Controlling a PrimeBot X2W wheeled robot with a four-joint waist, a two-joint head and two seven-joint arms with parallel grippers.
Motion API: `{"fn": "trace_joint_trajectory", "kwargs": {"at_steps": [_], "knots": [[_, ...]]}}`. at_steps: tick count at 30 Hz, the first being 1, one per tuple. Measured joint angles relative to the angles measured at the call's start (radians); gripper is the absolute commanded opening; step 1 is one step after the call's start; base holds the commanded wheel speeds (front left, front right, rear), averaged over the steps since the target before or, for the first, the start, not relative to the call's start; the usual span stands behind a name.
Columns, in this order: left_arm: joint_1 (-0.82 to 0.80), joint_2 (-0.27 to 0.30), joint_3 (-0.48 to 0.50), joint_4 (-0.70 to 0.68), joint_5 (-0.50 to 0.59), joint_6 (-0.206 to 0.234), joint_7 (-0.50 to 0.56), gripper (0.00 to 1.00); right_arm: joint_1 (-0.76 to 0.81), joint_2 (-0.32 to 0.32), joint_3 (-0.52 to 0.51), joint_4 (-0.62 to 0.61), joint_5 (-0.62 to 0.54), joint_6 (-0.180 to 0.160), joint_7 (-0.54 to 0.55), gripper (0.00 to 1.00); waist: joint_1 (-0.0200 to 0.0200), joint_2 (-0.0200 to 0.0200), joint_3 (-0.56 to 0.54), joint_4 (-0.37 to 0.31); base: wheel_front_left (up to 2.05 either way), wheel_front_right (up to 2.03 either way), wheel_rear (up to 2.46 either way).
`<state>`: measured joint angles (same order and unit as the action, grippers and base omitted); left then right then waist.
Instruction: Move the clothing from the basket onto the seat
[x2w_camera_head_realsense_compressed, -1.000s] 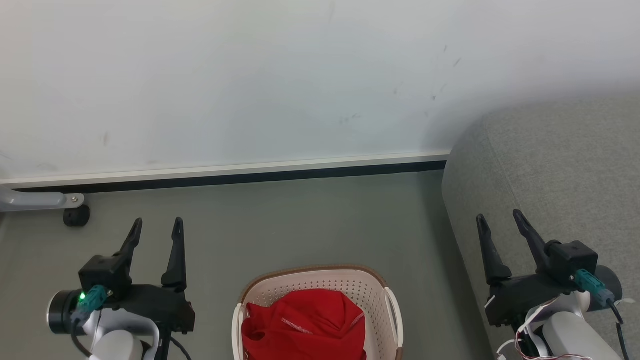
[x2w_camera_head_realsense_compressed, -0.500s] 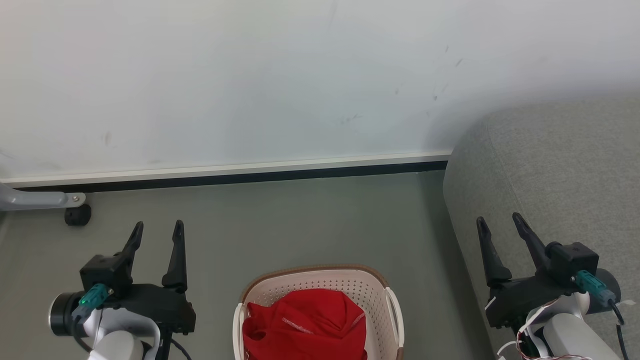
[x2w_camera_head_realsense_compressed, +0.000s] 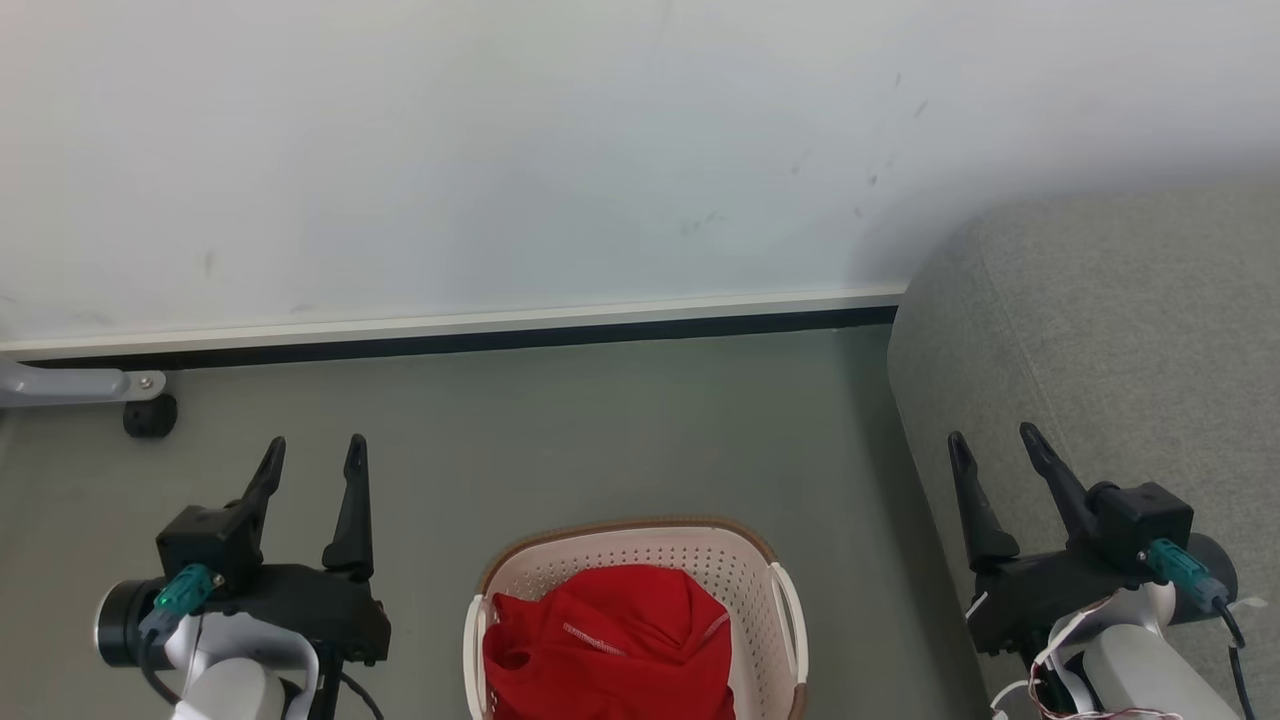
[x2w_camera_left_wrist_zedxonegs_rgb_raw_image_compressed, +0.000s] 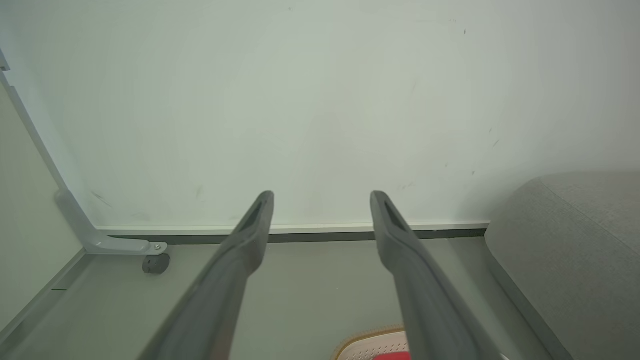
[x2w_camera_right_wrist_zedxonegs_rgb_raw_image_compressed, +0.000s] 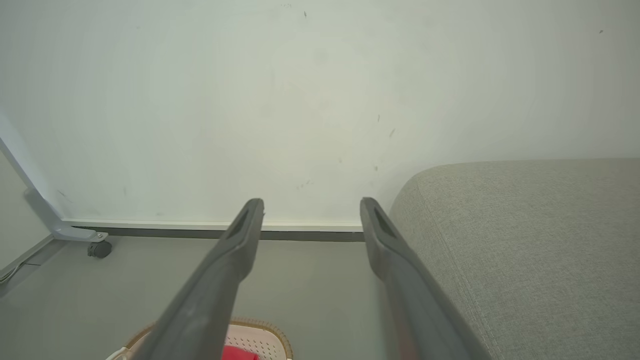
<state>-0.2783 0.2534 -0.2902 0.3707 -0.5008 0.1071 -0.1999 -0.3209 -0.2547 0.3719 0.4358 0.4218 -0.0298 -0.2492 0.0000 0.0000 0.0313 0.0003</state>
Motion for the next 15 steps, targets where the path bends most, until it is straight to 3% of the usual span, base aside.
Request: {"fn": "trace_joint_trajectory", "kwargs": {"at_steps": [15], "knots": [[-0.007, 0.003, -0.013, -0.04, 0.004, 0.006, 0.0, 1.0, -0.058, 0.001, -0.006, -0.078, -0.002, -0.015, 0.0, 1.0, 0.0, 0.0001, 0.098, -0.009, 0.0, 0.0, 0.0]]}}
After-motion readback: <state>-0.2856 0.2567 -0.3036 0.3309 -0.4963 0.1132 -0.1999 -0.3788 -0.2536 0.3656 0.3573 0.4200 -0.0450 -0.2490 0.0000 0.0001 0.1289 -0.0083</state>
